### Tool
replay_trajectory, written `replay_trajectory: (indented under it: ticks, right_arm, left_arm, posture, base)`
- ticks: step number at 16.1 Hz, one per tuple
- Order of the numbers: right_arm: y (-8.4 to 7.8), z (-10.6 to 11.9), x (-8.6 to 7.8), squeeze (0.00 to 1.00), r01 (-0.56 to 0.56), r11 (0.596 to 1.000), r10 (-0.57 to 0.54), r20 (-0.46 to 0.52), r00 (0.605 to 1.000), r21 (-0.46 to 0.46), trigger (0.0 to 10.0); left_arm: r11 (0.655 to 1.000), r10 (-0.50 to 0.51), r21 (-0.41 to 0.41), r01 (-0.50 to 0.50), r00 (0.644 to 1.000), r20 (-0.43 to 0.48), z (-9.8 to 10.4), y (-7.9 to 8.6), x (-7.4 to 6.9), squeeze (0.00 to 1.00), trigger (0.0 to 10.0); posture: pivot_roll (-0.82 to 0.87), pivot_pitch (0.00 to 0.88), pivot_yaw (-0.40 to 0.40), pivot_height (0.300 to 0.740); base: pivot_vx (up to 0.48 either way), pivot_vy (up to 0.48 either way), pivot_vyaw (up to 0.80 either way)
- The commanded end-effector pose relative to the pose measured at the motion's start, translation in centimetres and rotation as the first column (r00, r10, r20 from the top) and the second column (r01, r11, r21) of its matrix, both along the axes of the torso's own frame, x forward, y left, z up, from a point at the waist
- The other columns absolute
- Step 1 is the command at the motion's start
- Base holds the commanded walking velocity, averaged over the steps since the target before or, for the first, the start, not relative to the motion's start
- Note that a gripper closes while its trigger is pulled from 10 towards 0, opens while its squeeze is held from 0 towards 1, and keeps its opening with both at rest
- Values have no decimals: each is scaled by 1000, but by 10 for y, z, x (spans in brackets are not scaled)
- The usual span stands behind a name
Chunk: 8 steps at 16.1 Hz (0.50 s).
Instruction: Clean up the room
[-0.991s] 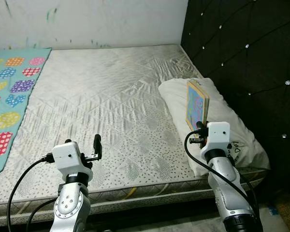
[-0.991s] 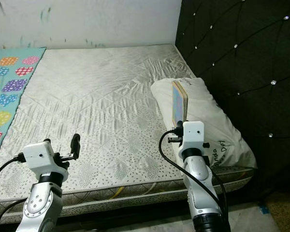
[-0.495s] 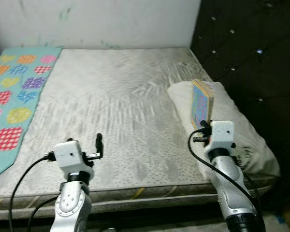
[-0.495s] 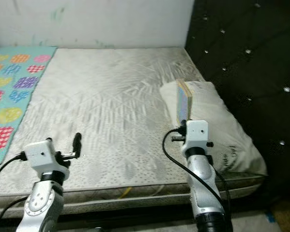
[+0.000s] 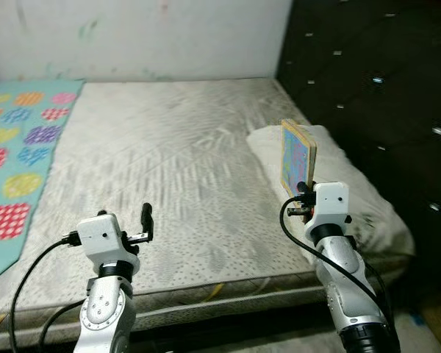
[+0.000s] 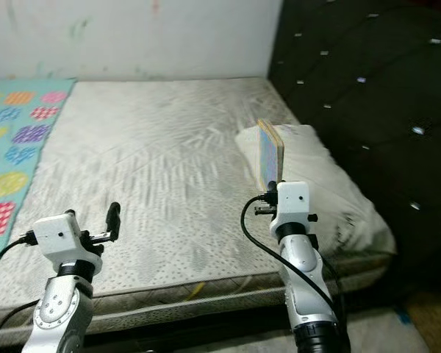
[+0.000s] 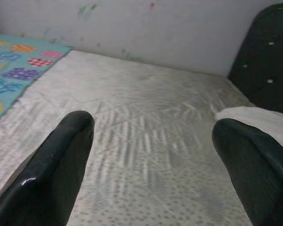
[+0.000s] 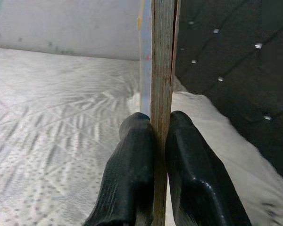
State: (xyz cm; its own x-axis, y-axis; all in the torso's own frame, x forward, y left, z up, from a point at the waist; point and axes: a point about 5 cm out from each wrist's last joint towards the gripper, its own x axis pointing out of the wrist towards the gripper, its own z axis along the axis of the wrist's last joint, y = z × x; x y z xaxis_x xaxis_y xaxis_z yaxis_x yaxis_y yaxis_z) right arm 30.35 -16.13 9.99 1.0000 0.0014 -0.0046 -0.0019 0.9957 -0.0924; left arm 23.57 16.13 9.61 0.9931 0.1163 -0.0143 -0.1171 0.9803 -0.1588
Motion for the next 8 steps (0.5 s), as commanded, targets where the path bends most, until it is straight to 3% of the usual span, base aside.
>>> replay_trajectory:
  ticks: [1,8]
  right_arm:
    - [-2,13,4,0,9,1000,-9,52,999,1,10000]
    - [-3,12,3,0,8,1000,-7,50,999,-7,10000]
  left_arm:
    - [1000,-1,-2,1,1000,0,1,0,-1,0,10000]
    - [999,-35,-22,35,999,11,2,1,-2,0,10000]
  posture:
    - [24,0,-7,740]
    - [25,0,-6,740]
  base:
    - [0,0,0]
    - [0,0,0]
